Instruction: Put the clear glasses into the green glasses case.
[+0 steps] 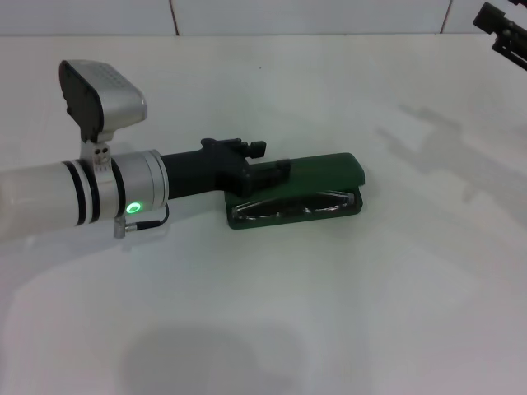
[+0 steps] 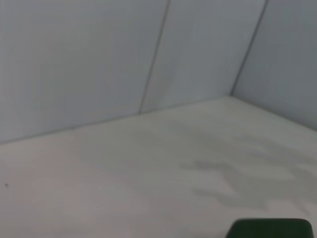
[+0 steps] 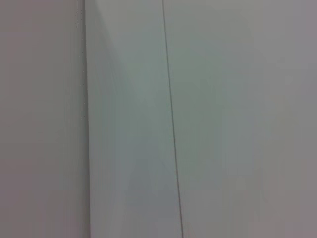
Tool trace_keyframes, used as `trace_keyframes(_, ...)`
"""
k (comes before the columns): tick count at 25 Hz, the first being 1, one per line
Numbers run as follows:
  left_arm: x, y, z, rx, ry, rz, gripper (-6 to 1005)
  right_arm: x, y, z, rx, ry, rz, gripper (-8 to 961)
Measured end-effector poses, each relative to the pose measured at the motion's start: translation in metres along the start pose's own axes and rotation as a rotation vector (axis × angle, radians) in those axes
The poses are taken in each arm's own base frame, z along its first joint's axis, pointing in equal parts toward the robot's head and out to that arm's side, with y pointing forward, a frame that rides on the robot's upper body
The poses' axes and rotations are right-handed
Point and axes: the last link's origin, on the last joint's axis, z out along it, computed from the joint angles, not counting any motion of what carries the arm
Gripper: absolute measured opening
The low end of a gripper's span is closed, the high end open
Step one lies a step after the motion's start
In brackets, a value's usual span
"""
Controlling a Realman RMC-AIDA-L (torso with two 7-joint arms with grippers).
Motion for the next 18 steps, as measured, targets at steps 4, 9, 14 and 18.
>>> trace_keyframes(4,-0.004,0.001,-0.001,-0.001,-0.007,0.011,660,0.001,0.001,0.005,-0.016,0.011,-0.006,590)
trace_keyframes(9,-0.004,0.004,-0.005,-0.013,0.030,0.039,662,0.004,0.005,0.011,-0.046,0.030,-0.008,591)
trace_keyframes(14,0.004,0.023,-0.029,-0.124,0.230,0.081,663,0.004,0.015,0.021,-0.152,0.086,-0.044,592)
trace_keyframes(18,0.003,0.035,-0.059,-0.182,0.341,0.149,664,0.004,0.028,0.034,-0.333,0.196,-0.076,597)
